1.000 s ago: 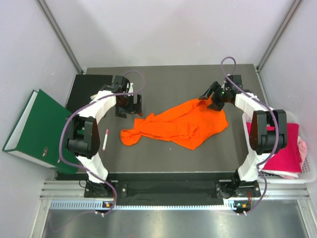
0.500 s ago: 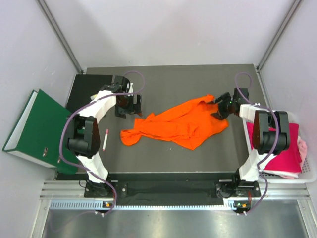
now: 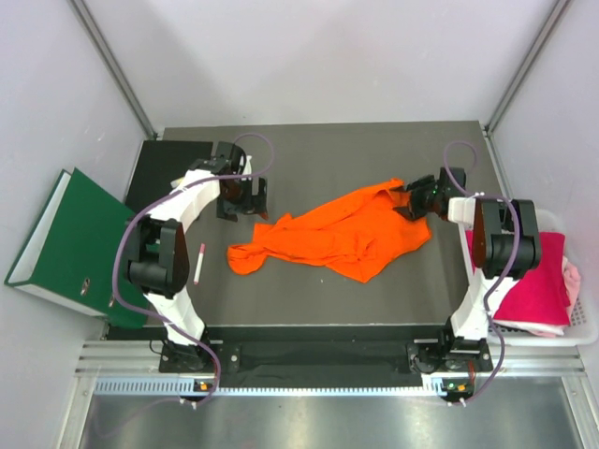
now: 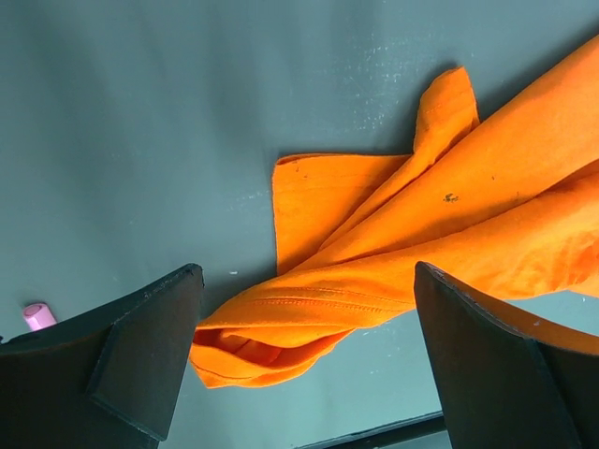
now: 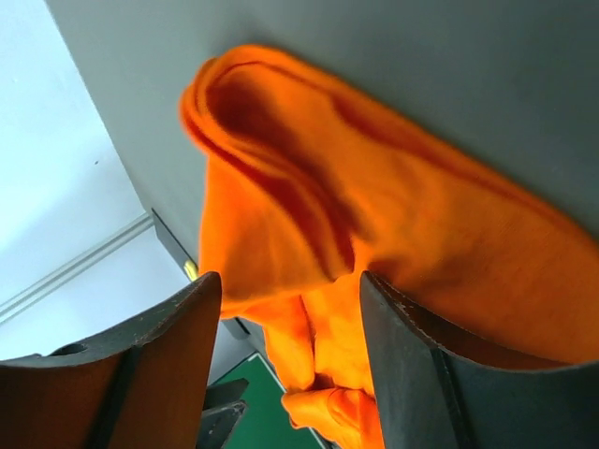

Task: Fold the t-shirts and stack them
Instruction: Flatten out the tshirt

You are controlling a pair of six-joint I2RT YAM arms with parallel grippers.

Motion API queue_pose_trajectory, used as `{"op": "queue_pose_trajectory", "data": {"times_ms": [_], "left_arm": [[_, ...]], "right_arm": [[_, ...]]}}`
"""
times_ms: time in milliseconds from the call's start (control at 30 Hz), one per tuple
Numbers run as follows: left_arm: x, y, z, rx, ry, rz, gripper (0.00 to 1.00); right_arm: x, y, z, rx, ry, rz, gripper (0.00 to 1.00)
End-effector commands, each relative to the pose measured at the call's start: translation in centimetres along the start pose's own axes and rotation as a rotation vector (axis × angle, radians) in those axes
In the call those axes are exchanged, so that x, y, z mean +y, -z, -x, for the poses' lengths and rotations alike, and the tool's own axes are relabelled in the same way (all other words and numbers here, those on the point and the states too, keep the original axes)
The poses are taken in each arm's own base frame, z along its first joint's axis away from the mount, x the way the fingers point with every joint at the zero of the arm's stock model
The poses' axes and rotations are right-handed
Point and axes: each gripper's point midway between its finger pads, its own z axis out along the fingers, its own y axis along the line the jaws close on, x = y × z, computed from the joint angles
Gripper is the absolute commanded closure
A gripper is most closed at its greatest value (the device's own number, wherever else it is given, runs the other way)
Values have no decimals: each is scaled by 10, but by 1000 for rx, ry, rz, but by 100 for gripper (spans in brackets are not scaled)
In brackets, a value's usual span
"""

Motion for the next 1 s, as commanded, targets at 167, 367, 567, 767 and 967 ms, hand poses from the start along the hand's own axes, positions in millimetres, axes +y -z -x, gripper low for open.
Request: {"op": "queue_pose_trajectory", "data": {"times_ms": [167, 367, 567, 767, 967], "left_arm": [[1, 4, 15, -32, -17, 13, 1], [3, 7, 18, -34, -30, 30, 1], [1, 14, 19, -48, -40, 24, 1], [2, 11, 11, -36, -43, 17, 1], [1, 11, 8, -30, -44, 13, 1]], "right_arm": [[23, -7, 10, -16, -21, 60, 44], [15, -17, 21, -60, -13, 17, 57], [47, -14, 35, -102, 84, 54, 93], [109, 2, 59, -184, 267, 100, 96], [130, -23, 68, -144, 340, 139, 89]]}}
